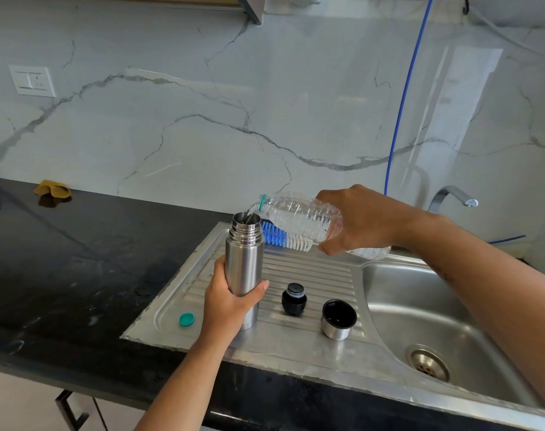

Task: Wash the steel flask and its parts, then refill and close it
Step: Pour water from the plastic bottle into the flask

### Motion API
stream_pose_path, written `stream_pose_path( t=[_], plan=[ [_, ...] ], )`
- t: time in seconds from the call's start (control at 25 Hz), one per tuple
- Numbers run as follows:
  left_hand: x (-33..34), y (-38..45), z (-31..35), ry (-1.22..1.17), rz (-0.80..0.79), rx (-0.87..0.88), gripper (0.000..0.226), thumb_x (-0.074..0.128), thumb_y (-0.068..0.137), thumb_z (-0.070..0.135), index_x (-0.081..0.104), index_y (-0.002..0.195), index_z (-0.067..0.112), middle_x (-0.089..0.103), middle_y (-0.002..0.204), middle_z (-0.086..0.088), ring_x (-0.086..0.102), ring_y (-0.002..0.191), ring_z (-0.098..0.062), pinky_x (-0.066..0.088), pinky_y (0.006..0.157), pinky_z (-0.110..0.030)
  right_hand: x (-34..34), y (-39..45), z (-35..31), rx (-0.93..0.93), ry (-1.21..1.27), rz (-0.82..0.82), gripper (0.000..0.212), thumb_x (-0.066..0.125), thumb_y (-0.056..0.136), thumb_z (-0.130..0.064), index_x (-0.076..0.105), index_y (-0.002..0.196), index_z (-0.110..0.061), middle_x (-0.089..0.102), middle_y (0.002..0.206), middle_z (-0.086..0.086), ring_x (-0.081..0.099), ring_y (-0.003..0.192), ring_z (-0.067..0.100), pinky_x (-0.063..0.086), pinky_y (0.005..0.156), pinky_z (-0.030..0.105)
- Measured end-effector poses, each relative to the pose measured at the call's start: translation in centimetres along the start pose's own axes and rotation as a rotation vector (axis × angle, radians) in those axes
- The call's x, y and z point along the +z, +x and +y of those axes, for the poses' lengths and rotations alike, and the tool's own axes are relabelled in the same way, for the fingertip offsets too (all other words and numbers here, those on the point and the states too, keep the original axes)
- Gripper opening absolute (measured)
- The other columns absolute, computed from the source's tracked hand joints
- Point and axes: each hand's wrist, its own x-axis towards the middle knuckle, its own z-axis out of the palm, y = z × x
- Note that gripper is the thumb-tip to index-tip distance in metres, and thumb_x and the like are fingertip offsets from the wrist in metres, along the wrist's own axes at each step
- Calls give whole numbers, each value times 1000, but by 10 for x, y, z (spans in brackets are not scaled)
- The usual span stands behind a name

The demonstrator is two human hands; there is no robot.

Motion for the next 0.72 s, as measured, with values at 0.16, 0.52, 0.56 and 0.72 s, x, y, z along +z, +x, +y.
stream_pose_path(
  t=[0.16,0.52,0.56,0.72],
  plan=[
    [0,1,-1,-1,4,-2,80,90,74,35,36,133,42,56,112,20,62,97,-4,50,64,-9,-4,-3,-3,12,-10,5,70,86,70,-46,56,130,-26,60,79,-17,56,73,-2,37,59,20],
    [0,2,-3,-5,-3,1,82,89,75,34,37,138,39,55,112,21,63,98,-4,49,71,-12,-11,-6,-10,15,-53,-13,76,85,73,-45,53,139,-25,53,75,-18,50,71,-5,34,58,17],
    [0,1,-3,-5,-2,2,81,89,75,34,37,137,40,56,112,21,63,98,-4,49,71,-11,-11,-6,-10,20,-57,-14,77,84,73,-45,52,140,-25,54,75,-17,51,72,-4,35,58,18],
    [0,1,-4,2,-2,6,81,90,74,36,37,135,42,57,114,18,63,99,-4,49,70,-10,-11,-6,-10,34,-79,-13,79,83,71,-49,50,140,-28,55,79,-16,54,75,0,36,58,20]
  ],
)
